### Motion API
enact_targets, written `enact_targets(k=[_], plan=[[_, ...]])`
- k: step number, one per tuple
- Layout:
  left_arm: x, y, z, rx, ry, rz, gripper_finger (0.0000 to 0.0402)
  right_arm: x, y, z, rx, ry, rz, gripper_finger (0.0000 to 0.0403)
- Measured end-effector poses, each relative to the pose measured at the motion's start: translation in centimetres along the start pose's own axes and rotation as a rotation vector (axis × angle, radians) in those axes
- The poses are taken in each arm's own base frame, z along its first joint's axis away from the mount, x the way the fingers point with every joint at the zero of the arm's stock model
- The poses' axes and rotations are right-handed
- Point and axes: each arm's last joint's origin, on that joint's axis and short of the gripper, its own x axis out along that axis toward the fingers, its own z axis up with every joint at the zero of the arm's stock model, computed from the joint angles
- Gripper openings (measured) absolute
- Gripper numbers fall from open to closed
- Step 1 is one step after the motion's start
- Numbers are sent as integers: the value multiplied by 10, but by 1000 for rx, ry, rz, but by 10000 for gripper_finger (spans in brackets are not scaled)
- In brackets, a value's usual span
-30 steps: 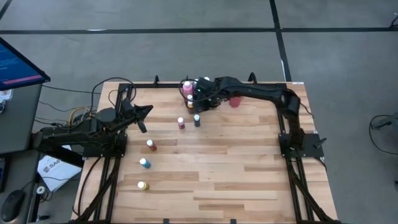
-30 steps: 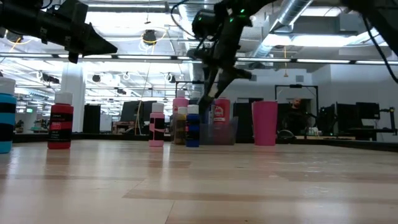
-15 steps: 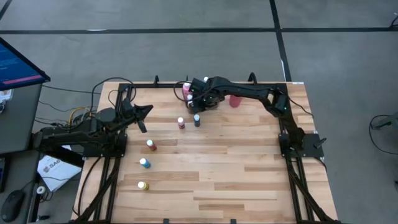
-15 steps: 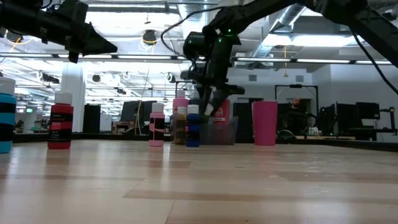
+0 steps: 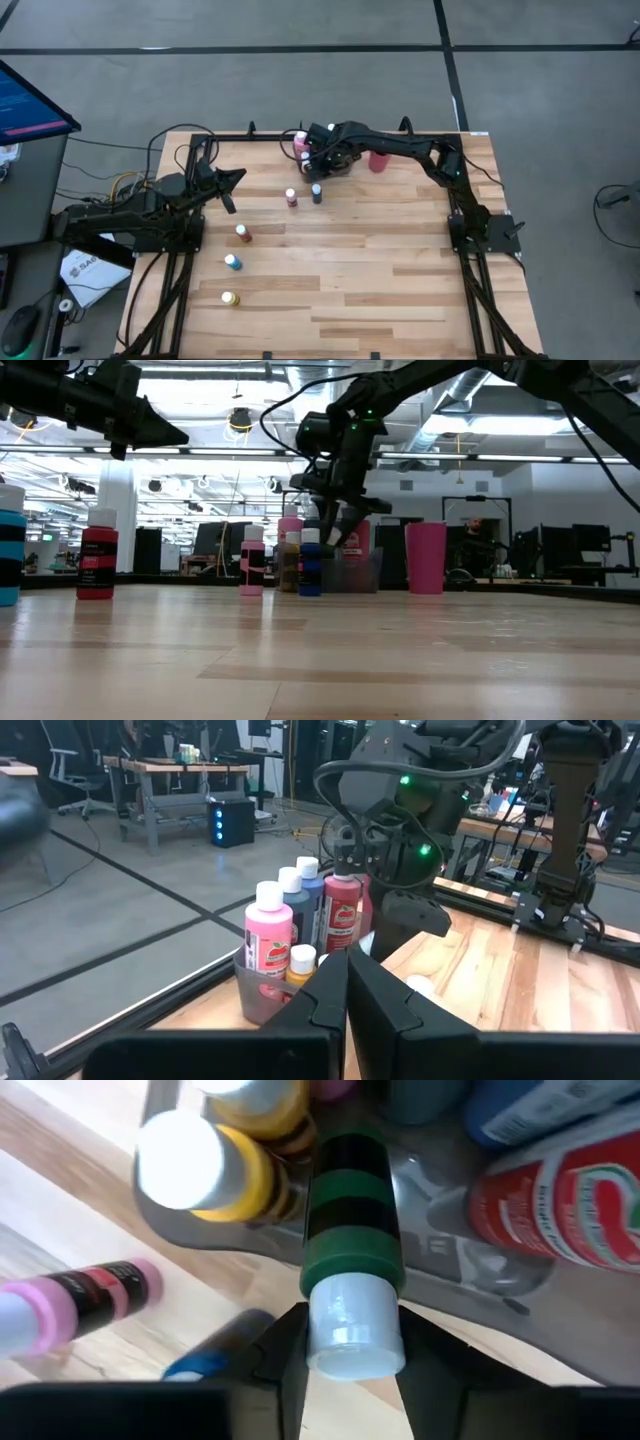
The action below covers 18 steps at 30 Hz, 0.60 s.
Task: Pick & Place Paint Supplies
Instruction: Put the dark green paint bottle into the gray bin
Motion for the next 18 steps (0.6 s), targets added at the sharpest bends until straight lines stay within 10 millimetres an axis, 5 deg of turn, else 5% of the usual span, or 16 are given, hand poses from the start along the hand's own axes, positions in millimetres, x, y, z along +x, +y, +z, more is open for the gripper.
enact_targets(k=[6,18], plan=[[0,0,0,0,-1,0,2,0,3,4,1,-45,34,180],[0,0,0,0,-2,0,2,-1,9,11,-19,-121,86,149]])
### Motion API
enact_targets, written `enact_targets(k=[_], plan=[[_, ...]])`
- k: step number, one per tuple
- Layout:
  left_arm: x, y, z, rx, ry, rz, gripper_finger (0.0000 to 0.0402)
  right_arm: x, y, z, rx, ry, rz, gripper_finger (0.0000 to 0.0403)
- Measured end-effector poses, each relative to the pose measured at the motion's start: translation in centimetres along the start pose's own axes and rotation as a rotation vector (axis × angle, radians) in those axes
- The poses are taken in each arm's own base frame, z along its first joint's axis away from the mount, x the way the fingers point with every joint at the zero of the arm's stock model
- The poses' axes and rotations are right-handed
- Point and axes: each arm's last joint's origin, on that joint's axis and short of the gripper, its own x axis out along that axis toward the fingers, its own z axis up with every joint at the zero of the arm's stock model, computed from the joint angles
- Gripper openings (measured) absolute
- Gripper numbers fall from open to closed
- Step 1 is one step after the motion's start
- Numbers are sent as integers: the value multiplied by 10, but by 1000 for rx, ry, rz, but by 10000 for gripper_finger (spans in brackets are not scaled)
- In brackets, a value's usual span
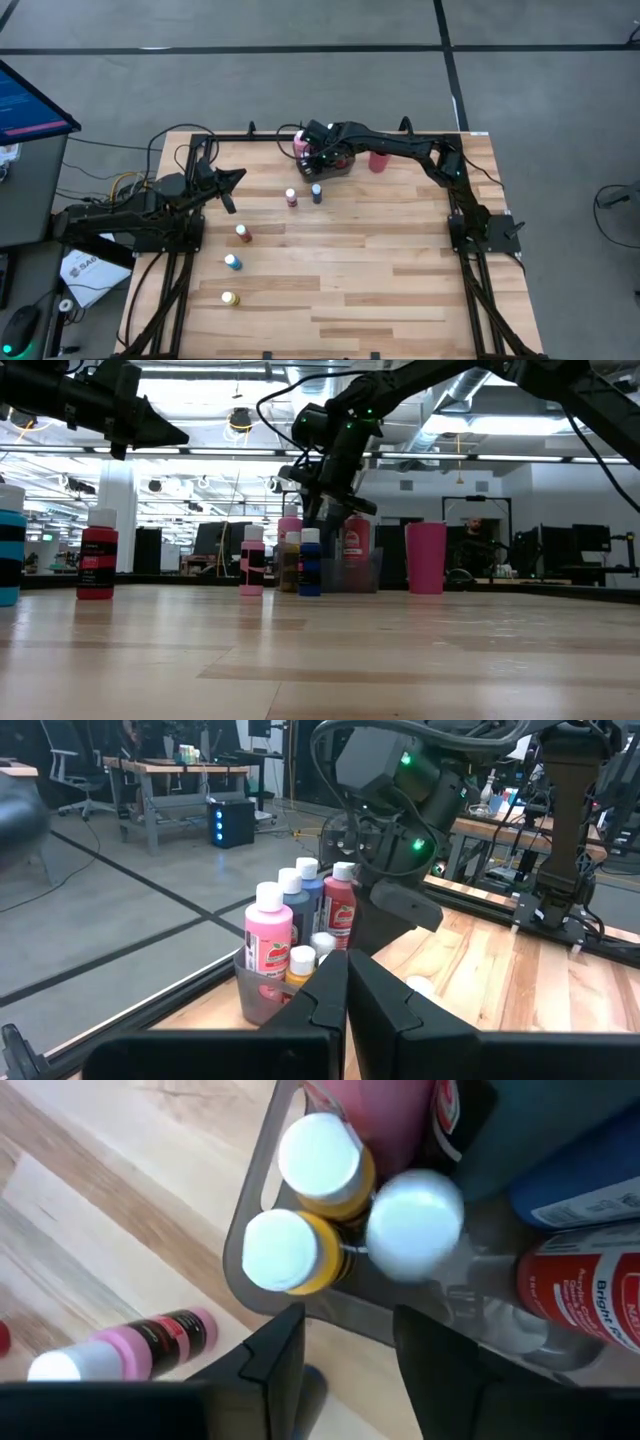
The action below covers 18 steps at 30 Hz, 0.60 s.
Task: Pick & Place Paint Supplies
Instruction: Put the dark green paint bottle into the gray bin, then put the blue paint bottle into the gray bin
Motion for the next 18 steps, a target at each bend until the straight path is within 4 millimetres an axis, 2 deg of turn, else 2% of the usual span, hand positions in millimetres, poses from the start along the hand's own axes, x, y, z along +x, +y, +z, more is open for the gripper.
enact_targets(k=[3,6,12,15,18], plan=[[0,0,0,0,0,0,2,-1,-1,-1,-17,7,-4,142],[0,0,0,0,0,0,2,-12,0,0,-21,-4,4,137],[0,0,0,-3,-4,0,2,-61,10,-6,-56,-61,58,134],[0,0,0,-5,-5,0,2,-83,23,-15,-136,-95,101,140],[0,0,1,-7,-8,-4,5,-95,39,-28,-242,-111,129,161]])
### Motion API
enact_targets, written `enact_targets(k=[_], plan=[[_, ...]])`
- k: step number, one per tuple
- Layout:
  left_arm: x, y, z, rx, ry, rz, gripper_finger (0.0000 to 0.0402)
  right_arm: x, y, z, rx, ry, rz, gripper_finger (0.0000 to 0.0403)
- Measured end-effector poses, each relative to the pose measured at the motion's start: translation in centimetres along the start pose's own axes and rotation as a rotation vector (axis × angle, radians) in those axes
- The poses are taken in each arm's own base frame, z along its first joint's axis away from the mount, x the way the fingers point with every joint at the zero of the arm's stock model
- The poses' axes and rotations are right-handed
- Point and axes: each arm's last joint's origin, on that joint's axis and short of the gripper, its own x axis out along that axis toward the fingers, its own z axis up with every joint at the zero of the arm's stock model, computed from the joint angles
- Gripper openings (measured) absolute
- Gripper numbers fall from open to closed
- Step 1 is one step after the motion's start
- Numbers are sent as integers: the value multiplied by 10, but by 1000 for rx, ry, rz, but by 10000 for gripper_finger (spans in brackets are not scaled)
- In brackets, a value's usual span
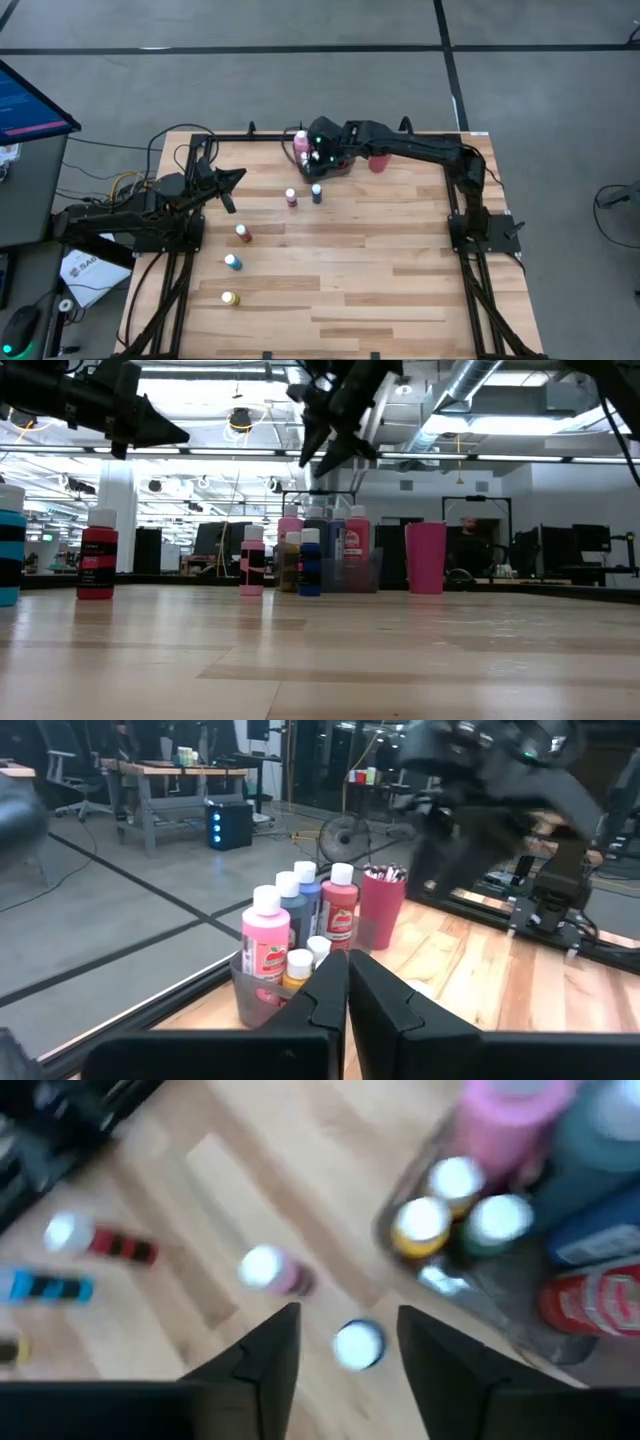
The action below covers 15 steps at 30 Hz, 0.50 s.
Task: Pick & Place Paint Supplies
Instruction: Put the blue paint bottle into the gray bin
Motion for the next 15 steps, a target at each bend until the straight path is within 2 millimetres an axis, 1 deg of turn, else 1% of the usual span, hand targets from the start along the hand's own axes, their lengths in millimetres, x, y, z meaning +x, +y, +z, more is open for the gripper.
enact_targets(k=[2,4,7,10,15], plan=[[0,-1,1,-3,-2,-24,13,0,12,-8,-69,6,-15,183],[0,-1,1,-4,0,-49,26,2,21,-17,-127,19,-68,205],[-1,-2,1,-6,-3,-74,51,18,29,-24,-177,27,-124,234],[-2,-2,2,-10,-11,-78,79,38,24,-27,-154,70,-151,251],[-3,-1,3,-17,-20,-79,118,53,7,-25,-84,152,-156,255]])
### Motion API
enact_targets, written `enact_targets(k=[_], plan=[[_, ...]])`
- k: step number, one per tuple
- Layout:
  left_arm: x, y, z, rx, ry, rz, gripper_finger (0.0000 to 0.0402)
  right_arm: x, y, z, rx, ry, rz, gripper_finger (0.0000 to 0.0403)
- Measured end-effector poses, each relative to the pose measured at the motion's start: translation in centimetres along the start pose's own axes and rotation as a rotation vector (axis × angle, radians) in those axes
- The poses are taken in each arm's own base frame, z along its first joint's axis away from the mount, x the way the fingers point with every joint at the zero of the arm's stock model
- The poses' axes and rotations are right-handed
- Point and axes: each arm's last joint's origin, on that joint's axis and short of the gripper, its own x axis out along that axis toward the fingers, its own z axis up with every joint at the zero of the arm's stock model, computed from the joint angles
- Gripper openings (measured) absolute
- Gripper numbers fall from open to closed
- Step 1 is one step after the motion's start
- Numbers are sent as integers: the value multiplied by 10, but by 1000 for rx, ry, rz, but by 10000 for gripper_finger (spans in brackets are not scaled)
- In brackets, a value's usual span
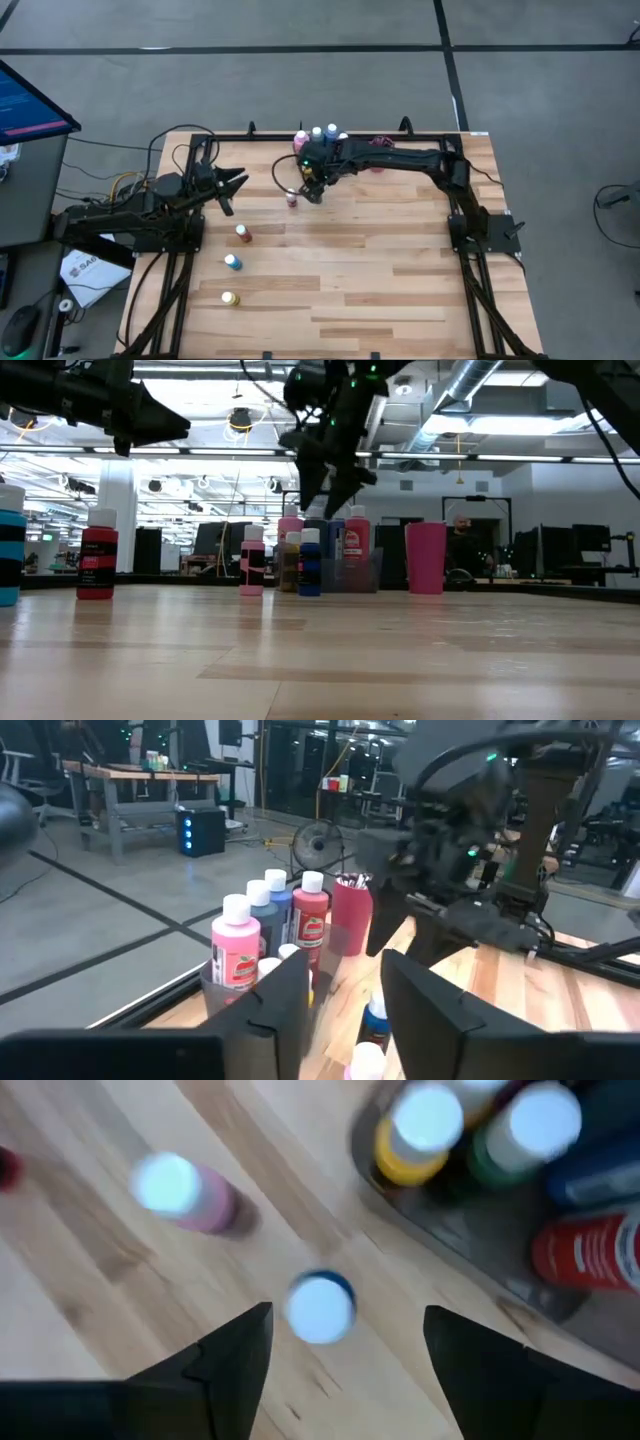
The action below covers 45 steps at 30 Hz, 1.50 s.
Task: Pick & Place Paint Supplies
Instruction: Put the blue paint bottle into the gray bin
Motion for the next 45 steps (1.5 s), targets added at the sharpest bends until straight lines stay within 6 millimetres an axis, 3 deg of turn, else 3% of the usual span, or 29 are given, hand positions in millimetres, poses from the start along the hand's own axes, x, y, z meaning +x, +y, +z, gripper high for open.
enact_targets(k=[10,15,24,29,36,41,45], plan=[[0,0,0,-3,2,1,158,1,-2,3,9,-5,19,256],[0,0,0,-3,3,1,162,28,6,-5,-14,56,-7,256],[0,0,0,-11,4,2,159,45,5,-7,4,89,-26,251],[0,0,0,-10,4,5,159,44,7,-7,7,81,-29,212],[0,0,0,-10,4,7,159,44,6,-7,17,82,-41,112],[0,0,-1,-9,5,8,156,43,6,-7,17,81,-40,107],[0,0,-1,-9,5,7,155,28,4,-5,20,64,-31,107]])
